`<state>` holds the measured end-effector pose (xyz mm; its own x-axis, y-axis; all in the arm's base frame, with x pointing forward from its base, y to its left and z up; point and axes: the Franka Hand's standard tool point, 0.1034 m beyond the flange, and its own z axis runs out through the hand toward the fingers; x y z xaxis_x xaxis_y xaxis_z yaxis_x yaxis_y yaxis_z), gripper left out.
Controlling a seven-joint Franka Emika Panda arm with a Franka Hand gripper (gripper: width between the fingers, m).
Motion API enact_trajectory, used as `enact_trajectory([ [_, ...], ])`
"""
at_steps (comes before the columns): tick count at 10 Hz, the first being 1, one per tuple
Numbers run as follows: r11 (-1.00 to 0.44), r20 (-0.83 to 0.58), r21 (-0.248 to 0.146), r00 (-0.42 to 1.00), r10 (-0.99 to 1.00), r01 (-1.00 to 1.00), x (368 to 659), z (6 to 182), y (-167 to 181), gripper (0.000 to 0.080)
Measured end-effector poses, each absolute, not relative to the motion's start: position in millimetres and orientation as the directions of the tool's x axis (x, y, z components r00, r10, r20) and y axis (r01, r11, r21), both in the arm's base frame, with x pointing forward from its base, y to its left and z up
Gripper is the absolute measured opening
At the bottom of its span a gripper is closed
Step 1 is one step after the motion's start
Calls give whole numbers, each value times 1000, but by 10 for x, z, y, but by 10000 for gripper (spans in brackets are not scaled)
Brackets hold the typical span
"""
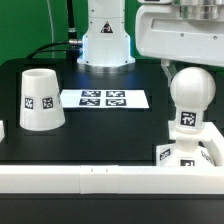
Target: Assemble lamp
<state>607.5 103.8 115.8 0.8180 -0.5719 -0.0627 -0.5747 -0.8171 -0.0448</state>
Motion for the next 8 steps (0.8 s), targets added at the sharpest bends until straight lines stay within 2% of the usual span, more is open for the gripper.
enact_trajectory([
  [2, -913, -57, -57, 915, -400, -403, 5990, 1214, 890, 699],
  [3, -917, -64, -71, 919, -389, -393, 5968, 1223, 777, 699],
  [8, -915, -65, -69, 917, -393, -397, 5965, 1206, 793, 699],
])
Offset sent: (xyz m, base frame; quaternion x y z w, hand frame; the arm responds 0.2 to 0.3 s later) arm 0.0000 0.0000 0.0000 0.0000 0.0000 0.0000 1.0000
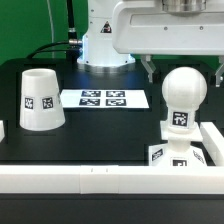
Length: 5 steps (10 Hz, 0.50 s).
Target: Assemble lamp
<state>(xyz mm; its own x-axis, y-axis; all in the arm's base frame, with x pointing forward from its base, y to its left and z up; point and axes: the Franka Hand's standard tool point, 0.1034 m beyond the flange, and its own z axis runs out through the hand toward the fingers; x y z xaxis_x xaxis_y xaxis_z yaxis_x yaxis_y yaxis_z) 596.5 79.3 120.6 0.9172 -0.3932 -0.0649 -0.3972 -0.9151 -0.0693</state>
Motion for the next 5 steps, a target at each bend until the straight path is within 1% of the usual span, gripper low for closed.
enact_trajectory([
  [1, -922, -65, -69, 924, -378, -382, 5951, 1203, 786, 699],
  [2, -950, -69, -69, 951, -301, -306, 5850, 1202, 722, 699],
  [4, -974, -73, -88, 977, -201, -207, 5502, 1254, 306, 699],
  [5, -984, -70, -90, 987, -146, -152, 5385, 1247, 153, 699],
])
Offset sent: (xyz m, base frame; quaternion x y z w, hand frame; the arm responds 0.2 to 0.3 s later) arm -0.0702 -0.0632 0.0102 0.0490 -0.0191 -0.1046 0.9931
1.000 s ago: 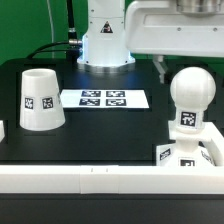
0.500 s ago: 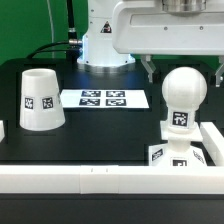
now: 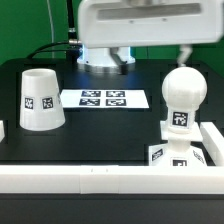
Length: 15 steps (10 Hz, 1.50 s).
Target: Assemble lamp
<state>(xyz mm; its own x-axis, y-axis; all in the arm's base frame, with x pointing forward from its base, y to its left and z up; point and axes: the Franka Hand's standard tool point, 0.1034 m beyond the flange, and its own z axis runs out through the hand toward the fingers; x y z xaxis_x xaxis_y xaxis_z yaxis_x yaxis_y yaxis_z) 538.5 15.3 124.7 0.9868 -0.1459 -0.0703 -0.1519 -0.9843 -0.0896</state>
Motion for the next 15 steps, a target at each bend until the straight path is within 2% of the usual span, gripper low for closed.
enact_trajectory([
  [2, -993, -49, -84, 996, -76, -80, 5175, 1235, -281, 699],
  [3, -992, -47, -80, 995, -90, -94, 5161, 1240, -455, 699],
  [8, -995, -59, -79, 996, -64, -68, 5082, 1185, -469, 699],
  [10, -996, -68, -86, 998, -4, -10, 4810, 1202, -703, 699],
  [13, -996, -63, -89, 998, 28, 23, 4654, 1238, -915, 699],
  [15, -996, -64, -84, 998, 28, 22, 4535, 1163, -1045, 699],
])
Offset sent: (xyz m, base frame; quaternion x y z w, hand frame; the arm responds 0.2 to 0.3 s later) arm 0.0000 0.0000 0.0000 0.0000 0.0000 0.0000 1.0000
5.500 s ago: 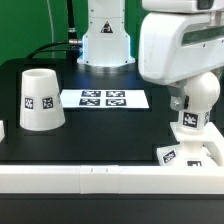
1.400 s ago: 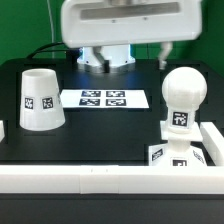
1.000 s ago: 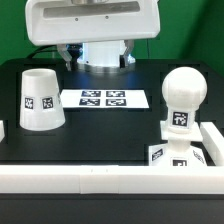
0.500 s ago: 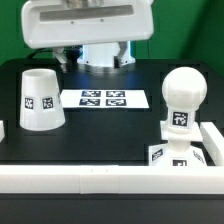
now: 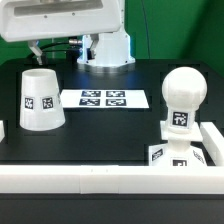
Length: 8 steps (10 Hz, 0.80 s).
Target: Assemble lamp
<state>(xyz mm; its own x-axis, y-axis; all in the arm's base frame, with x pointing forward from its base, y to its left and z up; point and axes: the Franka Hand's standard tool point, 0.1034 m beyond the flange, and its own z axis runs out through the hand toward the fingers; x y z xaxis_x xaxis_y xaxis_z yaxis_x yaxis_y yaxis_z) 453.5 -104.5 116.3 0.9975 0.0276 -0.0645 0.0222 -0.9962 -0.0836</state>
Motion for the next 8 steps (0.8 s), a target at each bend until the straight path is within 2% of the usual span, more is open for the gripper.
enact_trajectory([
  [4, -997, -79, -76, 996, 37, 31, 4397, 972, -1108, 699],
  [8, -996, -94, -74, 994, 49, 43, 4377, 862, -1059, 699],
])
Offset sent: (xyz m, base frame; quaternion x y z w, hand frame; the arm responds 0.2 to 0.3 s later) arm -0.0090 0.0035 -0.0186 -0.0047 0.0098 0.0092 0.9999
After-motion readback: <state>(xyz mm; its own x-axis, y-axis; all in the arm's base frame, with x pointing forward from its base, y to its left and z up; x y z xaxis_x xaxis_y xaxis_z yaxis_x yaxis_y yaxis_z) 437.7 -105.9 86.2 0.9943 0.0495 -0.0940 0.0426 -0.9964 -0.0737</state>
